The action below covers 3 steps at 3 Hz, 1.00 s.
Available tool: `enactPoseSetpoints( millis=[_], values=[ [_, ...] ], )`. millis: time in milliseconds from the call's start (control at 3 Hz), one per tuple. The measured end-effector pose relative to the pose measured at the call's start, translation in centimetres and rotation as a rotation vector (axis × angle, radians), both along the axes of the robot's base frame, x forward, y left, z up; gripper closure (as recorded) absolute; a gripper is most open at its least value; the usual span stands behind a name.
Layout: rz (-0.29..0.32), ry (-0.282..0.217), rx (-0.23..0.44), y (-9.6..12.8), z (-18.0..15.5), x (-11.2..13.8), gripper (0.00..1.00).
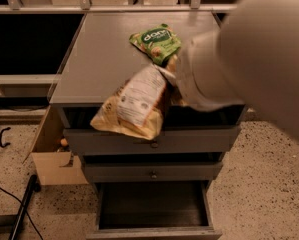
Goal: Place brown chip bag into bottom drawer
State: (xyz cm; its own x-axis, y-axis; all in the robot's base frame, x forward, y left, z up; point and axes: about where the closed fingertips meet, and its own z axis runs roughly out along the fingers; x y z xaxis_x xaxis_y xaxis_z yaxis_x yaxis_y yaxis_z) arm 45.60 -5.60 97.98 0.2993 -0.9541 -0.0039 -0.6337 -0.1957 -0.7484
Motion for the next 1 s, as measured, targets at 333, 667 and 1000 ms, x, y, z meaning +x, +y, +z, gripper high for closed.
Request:
enactPoseSetpoints(
  millis=[333,667,1000],
  values=[
    [-0.118,0.067,0.187,-3.9,-6.5,0.5,1.0],
    [-0.122,0.055,0.269,-2.7,-6.0,0.8,1.0],
    [-0.141,0.052,0.252,-3.6,-6.5,1.2,1.0]
  ],
)
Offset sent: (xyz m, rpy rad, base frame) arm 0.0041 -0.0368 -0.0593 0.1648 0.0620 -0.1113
